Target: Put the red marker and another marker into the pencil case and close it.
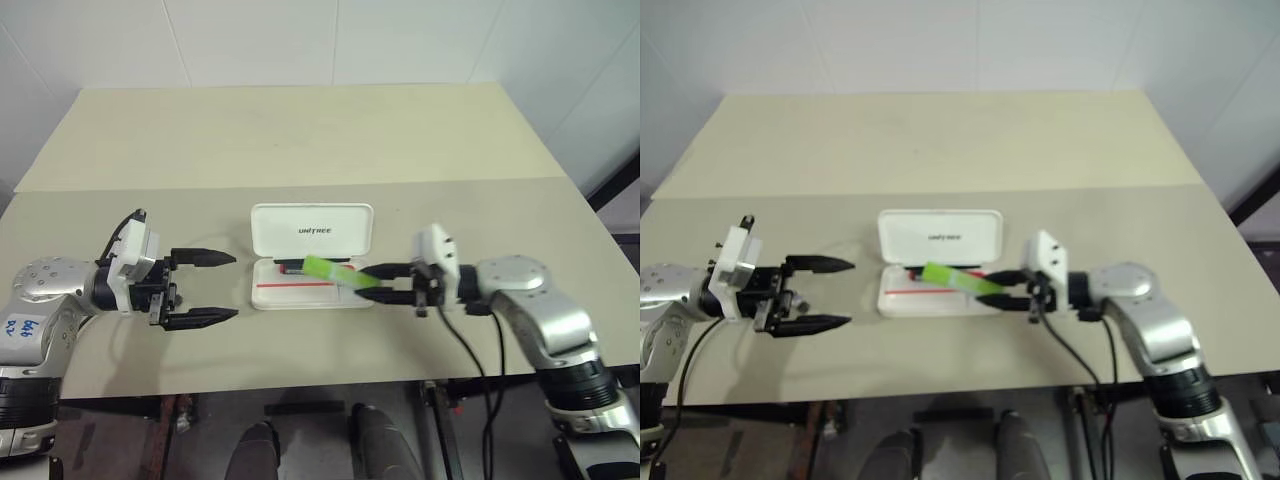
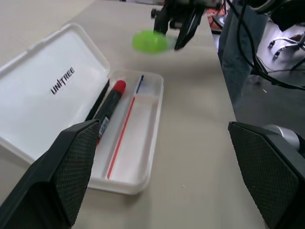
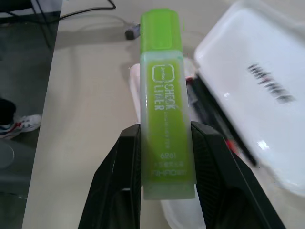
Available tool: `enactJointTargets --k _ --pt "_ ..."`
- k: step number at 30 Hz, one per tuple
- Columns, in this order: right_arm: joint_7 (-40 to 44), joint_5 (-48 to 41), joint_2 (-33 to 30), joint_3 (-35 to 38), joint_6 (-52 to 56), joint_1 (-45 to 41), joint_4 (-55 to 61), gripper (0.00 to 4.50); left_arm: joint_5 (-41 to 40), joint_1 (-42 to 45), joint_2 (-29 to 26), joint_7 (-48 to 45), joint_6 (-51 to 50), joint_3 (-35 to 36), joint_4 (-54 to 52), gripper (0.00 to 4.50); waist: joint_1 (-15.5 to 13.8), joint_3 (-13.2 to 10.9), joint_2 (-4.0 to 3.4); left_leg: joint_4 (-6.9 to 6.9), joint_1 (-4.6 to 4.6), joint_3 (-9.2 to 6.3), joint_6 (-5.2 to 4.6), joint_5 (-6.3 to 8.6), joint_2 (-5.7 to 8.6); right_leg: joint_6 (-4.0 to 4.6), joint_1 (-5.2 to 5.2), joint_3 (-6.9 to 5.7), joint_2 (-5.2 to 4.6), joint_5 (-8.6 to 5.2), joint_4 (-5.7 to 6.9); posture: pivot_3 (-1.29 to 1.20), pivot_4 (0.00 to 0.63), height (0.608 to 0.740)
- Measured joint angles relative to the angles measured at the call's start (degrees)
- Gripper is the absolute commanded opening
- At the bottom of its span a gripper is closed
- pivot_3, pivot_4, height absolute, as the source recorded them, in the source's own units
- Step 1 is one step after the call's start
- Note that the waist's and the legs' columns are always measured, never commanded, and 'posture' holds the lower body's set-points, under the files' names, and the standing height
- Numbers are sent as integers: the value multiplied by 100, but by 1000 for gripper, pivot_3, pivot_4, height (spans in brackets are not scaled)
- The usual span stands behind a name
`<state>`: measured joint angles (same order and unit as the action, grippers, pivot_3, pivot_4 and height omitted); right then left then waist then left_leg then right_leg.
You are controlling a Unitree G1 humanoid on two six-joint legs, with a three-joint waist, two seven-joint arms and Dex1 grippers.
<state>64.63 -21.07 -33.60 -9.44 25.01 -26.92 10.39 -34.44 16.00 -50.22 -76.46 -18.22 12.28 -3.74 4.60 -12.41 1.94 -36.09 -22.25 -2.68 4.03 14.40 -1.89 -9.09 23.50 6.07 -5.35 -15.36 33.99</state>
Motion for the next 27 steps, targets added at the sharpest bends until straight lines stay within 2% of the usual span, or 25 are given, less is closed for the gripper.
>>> enactJointTargets --k 8,11,18,27 --pt "-118 820 812 -879 -598 -1041 -1290 1091 24 -229 -40 10 27 127 -9 4500 20 0 0 11 0 -1 1 1 -1 -30 12 -3 1 16 17 0 150 740" --pt "51 1056 885 -1097 -908 -1272 -1679 1091 24 -292 -44 18 22 140 -10 4500 1 0 0 16 -3 -5 2 2 -2 -52 16 -8 1 22 20 0 150 740" --pt "375 1218 1040 -1323 -1022 -1397 -2024 1091 23 -346 -44 78 16 242 -53 4500 7 0 1 14 -5 -5 3 5 -2 -53 16 -9 1 22 20 0 150 740" --pt "383 1397 1165 -1412 -859 -1485 -2033 1091 19 -521 -44 211 -4 289 -232 4500 18 1 1 13 -2 -5 3 5 -4 -50 18 -9 2 20 27 0 150 740"
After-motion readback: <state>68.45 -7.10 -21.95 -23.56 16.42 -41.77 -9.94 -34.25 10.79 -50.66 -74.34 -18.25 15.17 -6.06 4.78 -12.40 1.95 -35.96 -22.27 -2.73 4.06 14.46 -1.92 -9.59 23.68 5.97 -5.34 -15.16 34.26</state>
